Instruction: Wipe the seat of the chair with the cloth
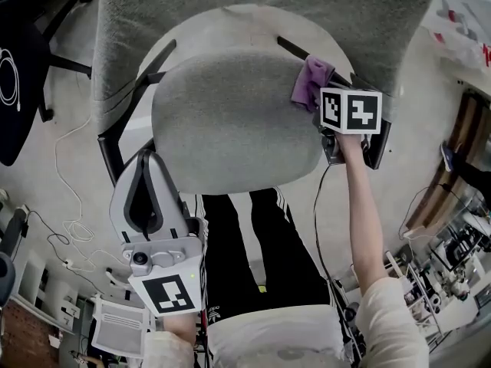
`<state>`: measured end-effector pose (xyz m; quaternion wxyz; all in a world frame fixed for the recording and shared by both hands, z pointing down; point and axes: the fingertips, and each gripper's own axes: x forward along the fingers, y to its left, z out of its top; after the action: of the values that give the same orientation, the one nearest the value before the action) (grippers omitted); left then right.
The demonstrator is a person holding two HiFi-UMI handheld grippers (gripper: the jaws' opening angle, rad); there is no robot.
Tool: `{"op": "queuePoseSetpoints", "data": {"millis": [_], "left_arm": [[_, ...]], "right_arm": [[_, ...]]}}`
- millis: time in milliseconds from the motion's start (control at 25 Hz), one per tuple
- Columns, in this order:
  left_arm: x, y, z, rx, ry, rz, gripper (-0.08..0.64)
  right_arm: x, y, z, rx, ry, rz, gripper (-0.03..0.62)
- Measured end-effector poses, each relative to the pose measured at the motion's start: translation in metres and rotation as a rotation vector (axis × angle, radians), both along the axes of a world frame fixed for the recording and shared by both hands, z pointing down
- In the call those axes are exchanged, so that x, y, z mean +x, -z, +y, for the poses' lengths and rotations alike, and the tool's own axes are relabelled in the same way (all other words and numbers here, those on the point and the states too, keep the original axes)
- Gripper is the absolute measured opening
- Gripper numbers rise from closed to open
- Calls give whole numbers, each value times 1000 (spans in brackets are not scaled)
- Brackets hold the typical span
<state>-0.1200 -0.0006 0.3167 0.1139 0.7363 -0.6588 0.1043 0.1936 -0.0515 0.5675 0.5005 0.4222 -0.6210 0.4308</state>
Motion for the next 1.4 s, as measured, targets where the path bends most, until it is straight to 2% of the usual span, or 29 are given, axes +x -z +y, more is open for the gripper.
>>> {"op": "queuePoseSetpoints", "data": {"millis": [200, 360, 440, 600, 720, 880, 1040, 1120, 1280, 1400], "left_arm": [[1, 1, 0, 1, 3, 2, 12], [-1, 0, 3, 3, 1, 0, 12], [-4, 0, 4, 3, 6, -4, 12], [-10, 1, 6, 5, 25, -9, 12], [-18, 6, 6, 24, 51, -19, 12], [-30, 14, 9, 50, 85, -42, 12], [-43, 14, 15, 48, 111, -58, 12], [-48, 12, 19, 39, 118, -62, 12], [-53, 8, 24, 33, 122, -61, 12], [-55, 5, 27, 25, 124, -53, 12]], "right_arm": [[0, 5, -1, 14, -16, -2, 87], [-12, 35, -5, 93, -6, -30, 86], [-27, 53, -3, 124, -3, -81, 86], [-81, 75, 10, 127, -3, -253, 87], [-138, 72, 31, 74, 41, -377, 87], [-227, 53, 80, -72, 163, -523, 87], [-297, 28, 125, -191, 268, -586, 87], [-317, 16, 136, -223, 272, -595, 87], [-341, 0, 148, -303, 219, -615, 87], [-345, -6, 152, -296, 234, -597, 87]]}}
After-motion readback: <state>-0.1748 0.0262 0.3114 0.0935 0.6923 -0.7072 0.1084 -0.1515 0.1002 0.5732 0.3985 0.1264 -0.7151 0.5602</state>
